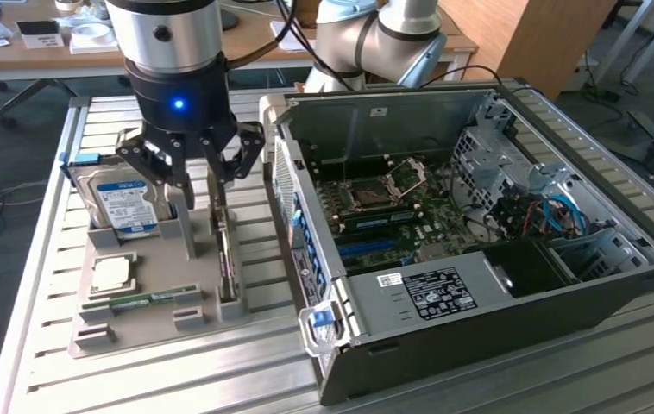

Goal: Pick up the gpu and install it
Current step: 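Pick up the gpu and move the gpu toward the slot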

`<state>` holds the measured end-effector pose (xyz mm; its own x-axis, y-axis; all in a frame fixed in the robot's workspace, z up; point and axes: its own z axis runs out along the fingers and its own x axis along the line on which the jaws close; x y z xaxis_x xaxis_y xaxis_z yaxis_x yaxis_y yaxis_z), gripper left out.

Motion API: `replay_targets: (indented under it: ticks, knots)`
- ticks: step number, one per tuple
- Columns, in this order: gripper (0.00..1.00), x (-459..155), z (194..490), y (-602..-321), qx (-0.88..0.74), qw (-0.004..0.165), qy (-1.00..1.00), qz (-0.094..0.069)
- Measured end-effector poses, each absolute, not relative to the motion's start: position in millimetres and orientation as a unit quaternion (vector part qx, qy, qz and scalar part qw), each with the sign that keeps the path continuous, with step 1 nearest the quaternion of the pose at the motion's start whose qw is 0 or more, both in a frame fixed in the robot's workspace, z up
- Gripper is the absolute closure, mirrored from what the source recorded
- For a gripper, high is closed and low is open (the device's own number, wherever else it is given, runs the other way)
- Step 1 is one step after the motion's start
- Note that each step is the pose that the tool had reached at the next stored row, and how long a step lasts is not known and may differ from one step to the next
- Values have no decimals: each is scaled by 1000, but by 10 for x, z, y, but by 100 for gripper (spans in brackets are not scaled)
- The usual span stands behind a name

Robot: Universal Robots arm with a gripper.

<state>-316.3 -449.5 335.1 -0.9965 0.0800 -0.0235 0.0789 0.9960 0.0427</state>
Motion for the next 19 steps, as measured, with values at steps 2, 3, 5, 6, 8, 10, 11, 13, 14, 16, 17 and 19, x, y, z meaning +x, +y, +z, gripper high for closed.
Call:
replay_targets:
  ticks: [2, 3, 5, 6, 8, 10, 11, 13, 14, 16, 17, 19]
  knots:
    - [59, -3163, 3346, -4495, 40, 12, 999, 21]
    - [59, -3163, 3346, -4495, 40, 12, 999, 21]
    - [59, -3162, 3345, -4495, 40, 12, 999, 21]
    - [59, -3163, 3344, -4495, 40, 13, 999, 21]
    - [59, -3162, 3331, -4495, 40, 13, 999, 21]
    - [59, -3162, 3309, -4495, 40, 13, 999, 21]
    - [59, -3163, 3295, -4495, 40, 13, 999, 21]
    - [59, -3162, 3265, -4495, 40, 13, 999, 21]
    - [59, -3163, 3249, -4495, 40, 13, 999, 21]
    - [59, -3163, 3218, -4495, 40, 13, 999, 21]
    - [59, -3162, 3202, -4495, 40, 13, 999, 21]
    - [59, -3163, 3176, -4495, 40, 13, 999, 21]
